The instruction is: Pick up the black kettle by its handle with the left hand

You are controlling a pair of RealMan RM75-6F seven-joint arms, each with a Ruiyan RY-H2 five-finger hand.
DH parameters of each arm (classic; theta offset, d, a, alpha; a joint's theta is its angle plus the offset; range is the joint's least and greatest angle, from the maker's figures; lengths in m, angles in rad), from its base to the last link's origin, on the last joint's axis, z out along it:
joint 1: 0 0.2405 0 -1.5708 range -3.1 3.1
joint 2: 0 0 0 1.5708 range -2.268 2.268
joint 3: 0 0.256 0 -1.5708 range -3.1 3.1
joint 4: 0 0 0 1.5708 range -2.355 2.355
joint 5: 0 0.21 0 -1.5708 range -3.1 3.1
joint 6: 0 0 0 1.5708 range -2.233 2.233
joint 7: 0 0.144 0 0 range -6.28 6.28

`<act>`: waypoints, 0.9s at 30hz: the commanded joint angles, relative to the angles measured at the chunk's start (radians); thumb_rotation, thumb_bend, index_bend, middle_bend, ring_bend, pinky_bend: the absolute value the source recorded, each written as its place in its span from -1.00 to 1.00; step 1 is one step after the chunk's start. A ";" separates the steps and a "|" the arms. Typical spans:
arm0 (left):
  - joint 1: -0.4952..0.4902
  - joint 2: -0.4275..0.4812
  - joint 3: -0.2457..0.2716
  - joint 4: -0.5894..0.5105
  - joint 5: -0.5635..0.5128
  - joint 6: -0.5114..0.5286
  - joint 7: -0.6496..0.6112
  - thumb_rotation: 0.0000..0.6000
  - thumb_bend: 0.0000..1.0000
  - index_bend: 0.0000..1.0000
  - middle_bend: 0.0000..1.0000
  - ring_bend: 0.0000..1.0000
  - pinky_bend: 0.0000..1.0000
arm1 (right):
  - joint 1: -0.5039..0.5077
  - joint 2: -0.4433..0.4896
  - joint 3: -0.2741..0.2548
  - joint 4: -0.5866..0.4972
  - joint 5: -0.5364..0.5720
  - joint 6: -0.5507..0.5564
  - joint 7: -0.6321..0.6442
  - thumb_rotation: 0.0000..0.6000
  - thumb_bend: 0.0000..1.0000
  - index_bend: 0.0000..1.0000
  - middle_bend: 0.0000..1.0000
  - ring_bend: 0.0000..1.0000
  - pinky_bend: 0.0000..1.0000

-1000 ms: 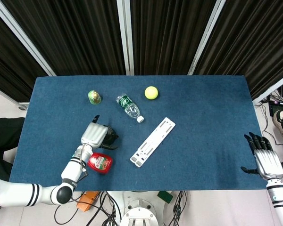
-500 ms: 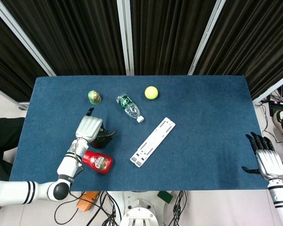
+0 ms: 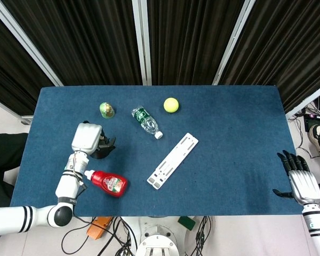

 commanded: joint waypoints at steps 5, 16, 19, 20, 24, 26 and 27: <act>0.014 -0.013 0.000 0.017 -0.001 0.012 -0.006 0.25 -0.21 1.00 1.00 1.00 -0.08 | -0.003 0.000 -0.001 -0.001 0.002 0.001 -0.002 1.00 -0.71 -1.00 -1.00 -1.00 -1.00; 0.025 -0.020 0.009 0.034 0.029 0.020 0.000 0.51 -0.02 1.00 1.00 1.00 0.05 | -0.005 0.003 0.000 -0.013 0.000 0.007 -0.012 1.00 -0.71 -1.00 -1.00 -1.00 -1.00; 0.026 -0.021 0.011 0.040 0.035 0.021 0.009 0.57 -0.02 1.00 1.00 1.00 0.05 | -0.006 0.004 0.000 -0.014 0.001 0.009 -0.012 1.00 -0.71 -1.00 -1.00 -1.00 -1.00; 0.025 -0.021 0.012 0.041 0.036 0.021 0.016 0.58 -0.02 1.00 1.00 1.00 0.05 | -0.007 0.004 0.000 -0.014 0.003 0.009 -0.012 1.00 -0.71 -1.00 -1.00 -1.00 -1.00; 0.024 -0.021 0.016 0.045 0.039 0.029 0.042 0.66 -0.03 1.00 1.00 1.00 0.06 | -0.008 0.006 0.001 -0.015 0.004 0.009 -0.011 1.00 -0.71 -1.00 -1.00 -1.00 -1.00; 0.025 -0.022 0.014 0.044 0.038 0.034 0.047 0.66 -0.03 1.00 1.00 1.00 0.06 | -0.008 0.007 0.001 -0.015 0.003 0.010 -0.011 1.00 -0.71 -1.00 -1.00 -1.00 -1.00; 0.026 -0.022 0.013 0.044 0.040 0.036 0.050 0.65 -0.02 1.00 1.00 1.00 0.06 | -0.008 0.007 0.002 -0.015 0.003 0.011 -0.011 1.00 -0.71 -1.00 -1.00 -1.00 -1.00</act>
